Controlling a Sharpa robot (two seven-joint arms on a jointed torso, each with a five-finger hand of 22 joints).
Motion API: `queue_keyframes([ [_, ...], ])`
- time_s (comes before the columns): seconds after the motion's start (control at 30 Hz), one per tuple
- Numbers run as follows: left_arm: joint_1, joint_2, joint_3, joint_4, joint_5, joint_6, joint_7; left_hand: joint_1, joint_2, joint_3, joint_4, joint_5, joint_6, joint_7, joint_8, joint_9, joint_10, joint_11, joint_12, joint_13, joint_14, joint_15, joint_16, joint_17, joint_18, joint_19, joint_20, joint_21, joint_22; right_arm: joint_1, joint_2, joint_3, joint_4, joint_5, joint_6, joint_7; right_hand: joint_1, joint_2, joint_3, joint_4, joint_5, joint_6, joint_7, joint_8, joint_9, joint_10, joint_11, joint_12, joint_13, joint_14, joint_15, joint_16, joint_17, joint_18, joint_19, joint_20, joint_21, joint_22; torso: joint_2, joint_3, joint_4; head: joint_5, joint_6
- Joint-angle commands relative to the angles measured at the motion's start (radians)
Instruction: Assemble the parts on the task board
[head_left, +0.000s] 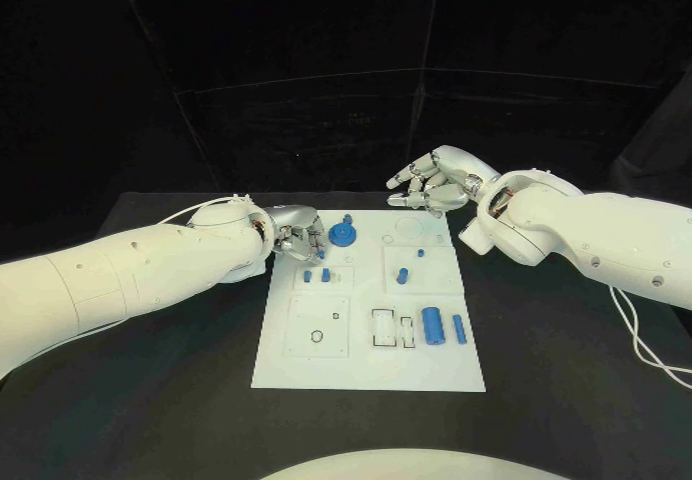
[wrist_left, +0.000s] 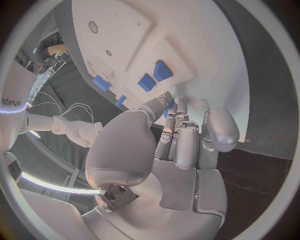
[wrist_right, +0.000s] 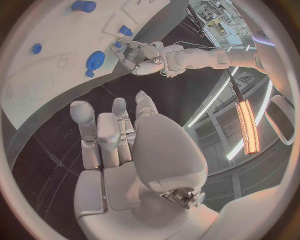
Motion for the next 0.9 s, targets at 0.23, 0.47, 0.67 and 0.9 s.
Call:
queue_keyframes([
  [0.23,0.001,-0.001,-0.001,-0.002,0.005,0.018,-0.012,-0.001,-0.009,0.002,0.008,-0.003,-0.010,0.005,-0.009,-0.004,-0.003,0.009,-0.010,-0.005,0.013,0.006,-0.004,-0.005,-0.012,0.001,0.008,0.004,0.000,0.002,-0.001,0.001,0.002,-0.001,-0.002,0.007,0.000,0.011,-0.005,0.001,0.006,-0.007,-0.001,0.004,0.000,-0.004,0.002,0.003,0.001,-0.006,0.002,-0.003,0.001,0.015,-0.003,0.001,-0.006,0.001,0.000,-0.0008,0.0005,-0.002,-0.002],
  [0.47,0.001,-0.002,-0.001,-0.001,0.005,0.016,-0.011,0.000,-0.014,0.004,0.007,-0.003,-0.026,0.011,-0.027,-0.013,-0.002,0.012,-0.016,-0.010,0.012,0.009,-0.004,-0.008,-0.012,-0.001,0.011,0.005,0.003,0.002,0.000,0.001,0.000,-0.001,-0.003,0.007,0.000,0.012,-0.005,0.001,0.007,-0.007,-0.001,0.004,0.000,-0.005,0.002,0.001,-0.002,-0.006,0.002,-0.006,-0.001,0.016,-0.005,0.001,-0.008,-0.001,-0.001,-0.0008,0.0009,-0.001,0.000],
  [0.67,0.001,-0.005,-0.001,0.000,0.005,0.015,-0.015,-0.002,-0.025,0.005,0.006,-0.003,-0.083,0.019,-0.069,-0.031,-0.001,0.016,-0.023,-0.016,0.011,0.013,-0.004,-0.012,-0.012,-0.003,0.014,0.005,0.004,0.002,0.000,0.001,0.000,-0.003,0.000,0.003,0.000,0.011,-0.005,0.001,0.007,-0.008,-0.001,0.004,0.000,-0.009,0.002,-0.004,-0.007,-0.007,0.002,-0.009,-0.004,0.017,-0.007,0.001,-0.010,-0.005,0.000,-0.0008,-0.0003,-0.001,-0.001],
  [0.9,0.001,-0.018,-0.001,-0.002,0.020,0.004,-0.023,0.001,-0.029,0.007,0.006,-0.003,-0.134,0.027,-0.106,-0.034,-0.009,0.018,-0.034,-0.024,0.010,0.015,-0.005,-0.018,-0.010,-0.006,0.017,0.002,0.003,0.002,-0.003,0.000,-0.007,-0.061,0.038,-0.043,0.017,0.015,-0.009,0.011,0.005,-0.019,0.007,0.004,-0.001,-0.075,0.010,-0.119,-0.108,-0.061,0.010,-0.160,-0.146,0.040,-0.090,0.006,-0.109,-0.131,-0.001,-0.0011,0.0004,-0.002,0.002],
])
